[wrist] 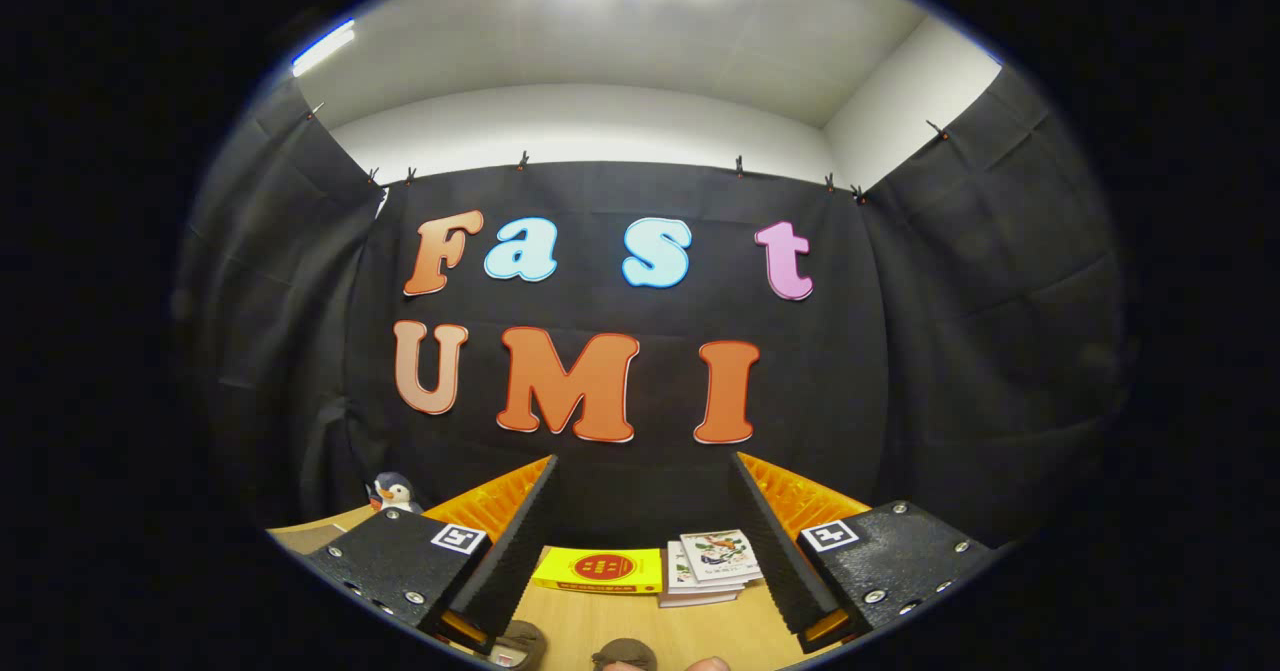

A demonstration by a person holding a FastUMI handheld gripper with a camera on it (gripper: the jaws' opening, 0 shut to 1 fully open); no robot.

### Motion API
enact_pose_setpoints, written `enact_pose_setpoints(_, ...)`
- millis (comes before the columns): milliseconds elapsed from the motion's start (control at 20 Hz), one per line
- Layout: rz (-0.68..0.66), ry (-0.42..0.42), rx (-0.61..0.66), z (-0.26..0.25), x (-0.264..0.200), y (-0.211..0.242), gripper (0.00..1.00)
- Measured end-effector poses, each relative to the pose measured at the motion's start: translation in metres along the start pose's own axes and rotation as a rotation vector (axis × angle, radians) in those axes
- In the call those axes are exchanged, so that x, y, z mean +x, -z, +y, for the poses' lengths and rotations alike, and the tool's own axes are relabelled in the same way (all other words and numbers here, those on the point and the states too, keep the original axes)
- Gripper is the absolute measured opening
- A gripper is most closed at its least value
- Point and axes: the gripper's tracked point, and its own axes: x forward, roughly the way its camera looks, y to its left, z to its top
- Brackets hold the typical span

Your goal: Open the storage box then place both shoes into the box .Put the left shoe in first, then the right shoe, with the right side of both shoes facing outward in a uniform manner.

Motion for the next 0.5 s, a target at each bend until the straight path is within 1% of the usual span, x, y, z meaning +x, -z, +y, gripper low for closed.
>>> enact_pose_setpoints(150,0.073,-0.08,0.043,0.029,0.003,0.026,0.99)
enact_pose_setpoints(250,0.144,-0.14,0.074,0.051,0.002,0.053,0.99)
enact_pose_setpoints(500,0.396,-0.321,0.143,0.118,-0.01,0.137,0.99)
